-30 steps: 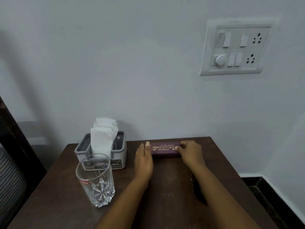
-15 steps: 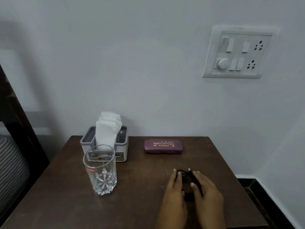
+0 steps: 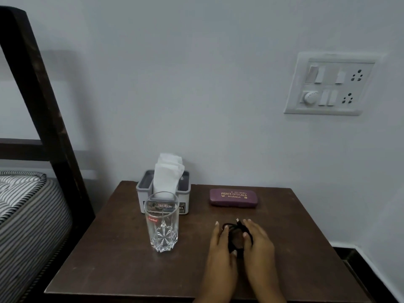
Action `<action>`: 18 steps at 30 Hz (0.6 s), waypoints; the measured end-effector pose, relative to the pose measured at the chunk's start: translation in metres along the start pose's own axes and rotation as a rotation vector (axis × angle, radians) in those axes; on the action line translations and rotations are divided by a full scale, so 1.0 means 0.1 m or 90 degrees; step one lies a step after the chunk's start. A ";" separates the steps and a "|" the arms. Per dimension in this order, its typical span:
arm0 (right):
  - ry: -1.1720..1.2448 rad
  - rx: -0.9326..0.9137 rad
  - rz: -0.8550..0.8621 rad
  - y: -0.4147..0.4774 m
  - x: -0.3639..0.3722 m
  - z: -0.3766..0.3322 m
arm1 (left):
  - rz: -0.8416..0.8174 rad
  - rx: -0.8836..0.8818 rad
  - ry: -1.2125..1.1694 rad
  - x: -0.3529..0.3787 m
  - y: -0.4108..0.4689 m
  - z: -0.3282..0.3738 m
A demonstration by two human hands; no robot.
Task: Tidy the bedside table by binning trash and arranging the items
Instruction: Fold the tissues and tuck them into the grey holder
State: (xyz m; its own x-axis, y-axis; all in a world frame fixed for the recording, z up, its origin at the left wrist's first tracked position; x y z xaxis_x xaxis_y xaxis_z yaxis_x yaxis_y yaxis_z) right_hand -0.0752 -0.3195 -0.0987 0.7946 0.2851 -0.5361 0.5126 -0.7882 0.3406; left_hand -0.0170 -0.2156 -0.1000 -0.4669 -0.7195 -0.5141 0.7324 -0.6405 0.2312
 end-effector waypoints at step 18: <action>-0.050 -0.065 -0.241 -0.73 1.14 -1.10 | 0.180 -0.120 -0.148 -1.37 -0.16 -0.97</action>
State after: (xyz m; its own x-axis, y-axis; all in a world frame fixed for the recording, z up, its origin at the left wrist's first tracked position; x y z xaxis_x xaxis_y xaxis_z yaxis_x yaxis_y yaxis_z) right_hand 0.0139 -0.1689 -0.0997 0.5177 0.4992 -0.6948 0.7973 -0.5759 0.1803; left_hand 0.0829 -0.0810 -0.1135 -0.3185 -0.9154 -0.2462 0.9155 -0.3644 0.1706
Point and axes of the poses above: each hand's wrist, its own y-axis towards the middle knuckle, its own x-axis out of the palm, z = x × y, the point moved 8 cm from there along y, towards the middle knuckle, and after that the axes turned 1 degree about z, right-handed, at the moved point
